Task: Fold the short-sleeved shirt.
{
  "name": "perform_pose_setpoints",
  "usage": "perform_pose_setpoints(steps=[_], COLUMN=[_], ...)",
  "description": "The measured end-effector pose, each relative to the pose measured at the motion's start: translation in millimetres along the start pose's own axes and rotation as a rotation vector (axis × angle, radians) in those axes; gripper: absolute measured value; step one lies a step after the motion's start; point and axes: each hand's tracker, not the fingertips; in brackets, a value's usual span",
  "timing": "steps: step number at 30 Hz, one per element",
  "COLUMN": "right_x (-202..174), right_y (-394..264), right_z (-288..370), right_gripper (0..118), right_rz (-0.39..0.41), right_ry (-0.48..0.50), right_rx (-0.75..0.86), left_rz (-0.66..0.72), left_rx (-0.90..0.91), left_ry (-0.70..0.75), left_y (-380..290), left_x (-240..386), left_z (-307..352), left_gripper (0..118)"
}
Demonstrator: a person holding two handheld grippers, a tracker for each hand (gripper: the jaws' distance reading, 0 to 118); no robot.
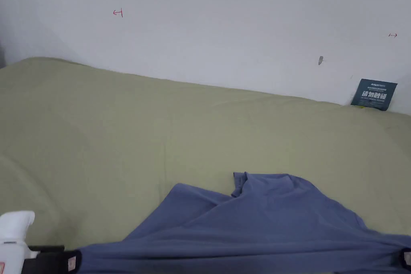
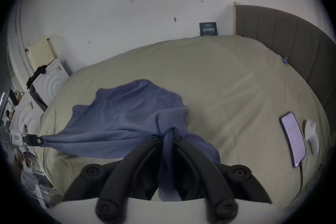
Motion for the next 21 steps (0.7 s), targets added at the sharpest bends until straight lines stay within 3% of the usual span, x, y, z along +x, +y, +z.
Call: perform_pose_setpoints(steps=[5, 17, 18, 19, 21], right_x=[0.4, -8.9, -9.2, -8.7, -9.1], right_y=[-26.5, -40.1, -42.1, -42.5, -41.0], right_z=[4.7, 15.3, 17.9, 21.9, 32.3], right_gripper=[11, 11, 18, 36, 98], right_rz=[0.049, 0.150, 0.145, 0.127, 0.077], right_ry=[-0.036, -0.144, -0.141, -0.120, -0.093], right_rx=[-0.112, -0.186, -0.181, -0.173, -0.147], left_rz=[0.042, 0.087, 0.095, 0.098, 0.110], left_rx=[-0.032, -0.139, -0.124, -0.113, -0.084], left_ry=[0.007, 0.051, 0.049, 0.056, 0.097], left_y=[-33.1, -75.3, -77.7, -78.5, -78.7], left_x=[-5.2, 24.0, 27.4, 30.9, 35.1], left_z=[6.0, 23.2, 27.4, 31.2, 40.1], left_gripper=[3, 4, 15, 34, 95])
